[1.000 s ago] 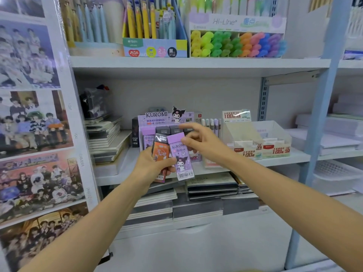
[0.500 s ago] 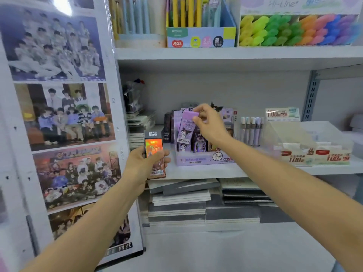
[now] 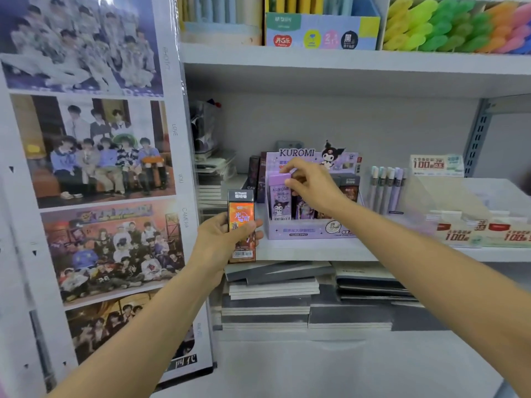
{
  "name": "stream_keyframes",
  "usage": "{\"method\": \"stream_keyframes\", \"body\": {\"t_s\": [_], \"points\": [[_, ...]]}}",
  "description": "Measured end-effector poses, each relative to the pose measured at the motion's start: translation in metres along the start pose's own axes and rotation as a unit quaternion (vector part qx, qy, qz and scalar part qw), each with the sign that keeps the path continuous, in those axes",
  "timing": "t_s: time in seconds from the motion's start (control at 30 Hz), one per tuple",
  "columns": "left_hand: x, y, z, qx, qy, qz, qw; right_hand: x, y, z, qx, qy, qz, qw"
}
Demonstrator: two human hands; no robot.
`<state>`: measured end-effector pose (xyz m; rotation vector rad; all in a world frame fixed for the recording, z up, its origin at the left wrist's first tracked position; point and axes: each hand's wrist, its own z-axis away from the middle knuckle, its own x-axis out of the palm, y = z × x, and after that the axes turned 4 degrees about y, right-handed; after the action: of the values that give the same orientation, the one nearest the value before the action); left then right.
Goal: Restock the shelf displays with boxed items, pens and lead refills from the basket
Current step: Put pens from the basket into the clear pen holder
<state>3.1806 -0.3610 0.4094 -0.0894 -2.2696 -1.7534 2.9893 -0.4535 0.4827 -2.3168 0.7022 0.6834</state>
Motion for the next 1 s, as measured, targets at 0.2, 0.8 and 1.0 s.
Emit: {"method": "stream_keyframes", "body": {"t_s": [0.2, 0.8, 1.0], "points": [[0.003, 0.000, -0.001, -0.006, -0.010, 0.011, 1.000, 0.007, 0.008, 0.002, -0.032, 0.078, 0.028, 0.996], [0.063, -0.004, 0.012, -0.001, -0.066, -0.053, 0.996, -0.042, -0.007, 0.054, 0.111, -0.048, -0.290, 0.949], [0.072, -0.012, 0.012, 0.132, -0.033, -0.284, 0.949, -0.091, 0.012, 0.050, 0.129, 0.114, -0.223, 0.959]]}}
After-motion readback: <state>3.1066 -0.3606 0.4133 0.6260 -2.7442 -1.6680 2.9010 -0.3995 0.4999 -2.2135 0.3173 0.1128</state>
